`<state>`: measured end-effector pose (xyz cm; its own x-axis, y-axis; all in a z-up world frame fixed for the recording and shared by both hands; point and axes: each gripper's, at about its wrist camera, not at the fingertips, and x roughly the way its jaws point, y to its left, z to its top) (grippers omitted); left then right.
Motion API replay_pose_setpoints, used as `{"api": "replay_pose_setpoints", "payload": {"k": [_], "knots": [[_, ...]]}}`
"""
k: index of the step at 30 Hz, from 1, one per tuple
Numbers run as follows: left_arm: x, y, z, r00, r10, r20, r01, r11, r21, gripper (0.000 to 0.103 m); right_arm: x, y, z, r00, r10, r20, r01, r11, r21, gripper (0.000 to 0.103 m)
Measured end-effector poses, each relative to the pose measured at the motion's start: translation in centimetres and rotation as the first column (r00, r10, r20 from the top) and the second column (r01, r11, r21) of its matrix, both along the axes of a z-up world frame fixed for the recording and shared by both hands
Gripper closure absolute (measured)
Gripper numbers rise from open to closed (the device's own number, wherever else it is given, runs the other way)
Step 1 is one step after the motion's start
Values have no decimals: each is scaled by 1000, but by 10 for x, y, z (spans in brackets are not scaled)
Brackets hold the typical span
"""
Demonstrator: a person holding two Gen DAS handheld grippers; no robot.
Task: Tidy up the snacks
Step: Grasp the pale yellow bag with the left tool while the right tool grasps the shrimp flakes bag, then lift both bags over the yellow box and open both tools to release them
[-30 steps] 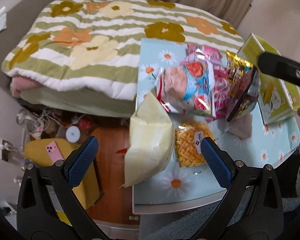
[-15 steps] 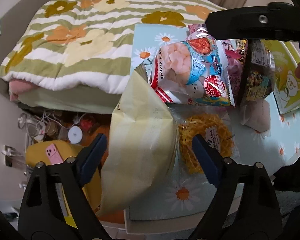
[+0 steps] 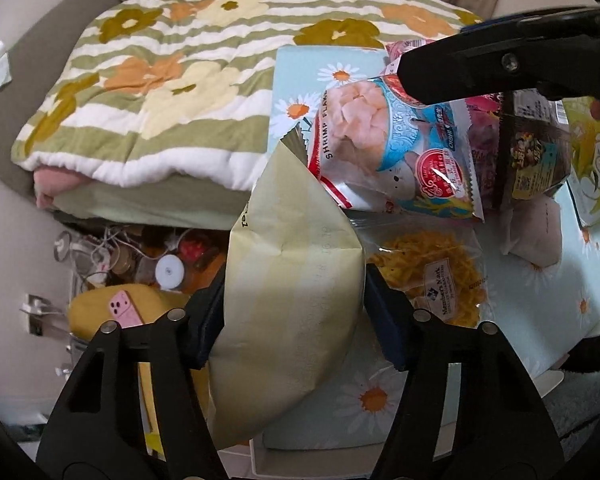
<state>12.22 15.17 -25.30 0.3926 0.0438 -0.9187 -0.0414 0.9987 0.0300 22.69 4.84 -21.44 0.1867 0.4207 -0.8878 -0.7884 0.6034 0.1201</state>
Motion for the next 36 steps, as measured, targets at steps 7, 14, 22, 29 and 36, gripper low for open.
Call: {"api": "replay_pose_setpoints", "payload": {"k": [7, 14, 22, 29, 36], "knots": [[-3, -1, 2, 1000, 4, -3, -4, 1000, -13, 49, 0, 21, -17, 956, 292, 10, -288, 949, -125, 0], [-10, -3, 4, 1000, 17, -2, -17, 1000, -19, 50, -3, 40, -41, 887, 462, -17, -453, 861, -231, 0], [-11, -2, 5, 1000, 29, -8, -30, 999, -19, 50, -3, 54, -67, 862, 499, -90, -500, 806, -316, 1], [-12, -2, 7, 1000, 25, -7, -26, 999, -26, 50, -2, 55, -71, 884, 459, -84, -459, 823, -334, 20], [-11, -2, 17, 1000, 21, 11, -20, 999, -30, 51, -7, 48, -57, 899, 437, -31, -423, 846, -326, 29]]}}
